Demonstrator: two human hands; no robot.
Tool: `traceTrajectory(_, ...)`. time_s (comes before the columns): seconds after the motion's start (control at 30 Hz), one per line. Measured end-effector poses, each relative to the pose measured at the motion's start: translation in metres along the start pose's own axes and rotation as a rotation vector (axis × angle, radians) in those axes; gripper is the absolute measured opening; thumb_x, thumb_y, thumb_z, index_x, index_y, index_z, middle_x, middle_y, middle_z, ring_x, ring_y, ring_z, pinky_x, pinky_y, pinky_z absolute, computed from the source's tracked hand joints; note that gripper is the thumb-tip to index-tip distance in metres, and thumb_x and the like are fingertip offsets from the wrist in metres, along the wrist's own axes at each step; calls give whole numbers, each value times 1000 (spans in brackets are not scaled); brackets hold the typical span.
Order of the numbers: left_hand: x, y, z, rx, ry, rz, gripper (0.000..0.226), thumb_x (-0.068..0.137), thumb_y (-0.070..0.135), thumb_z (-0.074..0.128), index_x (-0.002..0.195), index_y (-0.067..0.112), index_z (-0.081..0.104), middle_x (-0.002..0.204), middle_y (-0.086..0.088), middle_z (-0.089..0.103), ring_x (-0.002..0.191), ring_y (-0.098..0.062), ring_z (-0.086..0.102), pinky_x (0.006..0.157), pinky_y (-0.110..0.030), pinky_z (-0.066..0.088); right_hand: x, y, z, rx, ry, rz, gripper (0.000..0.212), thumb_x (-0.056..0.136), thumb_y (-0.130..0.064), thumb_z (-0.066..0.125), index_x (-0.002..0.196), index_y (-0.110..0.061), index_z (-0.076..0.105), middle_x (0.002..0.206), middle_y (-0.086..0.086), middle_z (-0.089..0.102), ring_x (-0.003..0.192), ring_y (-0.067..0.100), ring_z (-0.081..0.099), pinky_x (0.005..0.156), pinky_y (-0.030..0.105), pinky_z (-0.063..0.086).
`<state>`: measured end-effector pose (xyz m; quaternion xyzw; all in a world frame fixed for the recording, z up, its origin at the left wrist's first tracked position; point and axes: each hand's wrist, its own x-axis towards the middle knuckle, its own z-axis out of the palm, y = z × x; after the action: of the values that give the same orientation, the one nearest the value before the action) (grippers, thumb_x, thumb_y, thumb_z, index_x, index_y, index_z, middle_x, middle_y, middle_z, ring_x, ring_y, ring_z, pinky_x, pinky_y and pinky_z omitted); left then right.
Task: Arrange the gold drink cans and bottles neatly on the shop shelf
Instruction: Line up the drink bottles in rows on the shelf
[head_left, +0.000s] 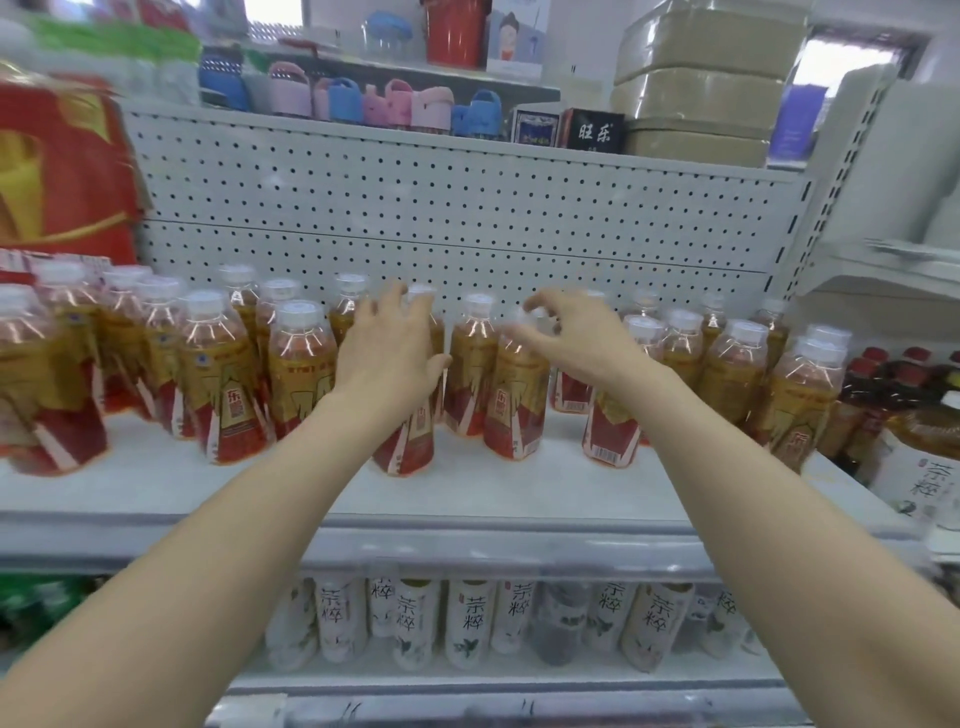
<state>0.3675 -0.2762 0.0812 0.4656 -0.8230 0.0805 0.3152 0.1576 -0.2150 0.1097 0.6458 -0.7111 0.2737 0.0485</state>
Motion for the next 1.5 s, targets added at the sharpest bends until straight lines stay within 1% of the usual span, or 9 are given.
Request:
traceTrajectory(0.17,-5,-9,7,-90,-56,-2,73,86,30,73,147,22,33,151,-10,31,121,-37,50,95,-44,46,-2,1,13,-148,26,-21,58,90,-38,67,139,-22,42,111,6,57,93,24,56,84,36,45)
traceTrajectory(0.43,-7,-7,8,-77,-43,-32,70,86,28,73,145,22,36,151,-9,32,128,-35,44,95,-46,47,5,1,19,-161,15,-37,54,90,-34,69,135,-22,42,108,6,53,93,26,55,76,33,38)
traceTrajectory(0.63,-8,20,0,18,-14,-70,62,90,28,68,144,15,41,153,-11,34,141,-33,27,111,-46,34,1,22,-9,-186,-48,-97,54,92,-40,67,139,-29,43,117,2,52,97,22,57,80,36,48)
traceTrajectory(0.73,-1,49,-5,50,26,-49,60,92,29,65,145,16,41,152,-11,36,141,-31,28,113,-45,30,-1,51,-46,-245,6,-122,52,97,-38,59,145,-32,41,135,3,50,111,24,58,90,41,51)
traceTrajectory(0.83,13,92,-4,-15,28,-24,59,94,27,62,147,18,39,150,-8,38,138,-30,32,108,-46,36,-7,101,-95,-317,82,-108,48,101,-35,52,147,-31,40,142,5,48,122,28,52,95,42,46)
traceTrajectory(1.13,51,287,43,-210,3,186,54,97,33,56,147,19,41,146,-3,43,131,-25,40,105,-39,37,-24,277,-181,-304,82,35,38,103,-28,45,140,-25,52,143,7,50,125,29,51,98,40,42)
traceTrajectory(1.27,60,336,71,-273,-66,230,52,97,47,51,143,23,45,143,1,46,131,-21,41,104,-36,37,-32,319,-183,-174,-96,117,40,101,-40,49,138,-26,53,129,3,61,100,19,58,88,31,46)
traceTrajectory(1.37,62,356,83,-311,-138,288,59,94,60,44,141,25,49,141,2,50,133,-19,40,107,-34,33,-41,333,-176,29,-253,167,60,90,-60,59,141,-31,47,124,-5,55,108,16,55,93,33,49)
traceTrajectory(1.5,63,369,93,-210,-248,391,71,84,70,53,142,31,46,138,6,55,130,-15,43,102,-36,40,-43,343,-163,69,-158,134,66,83,-49,72,140,-30,46,119,-1,58,101,16,58,73,26,45)
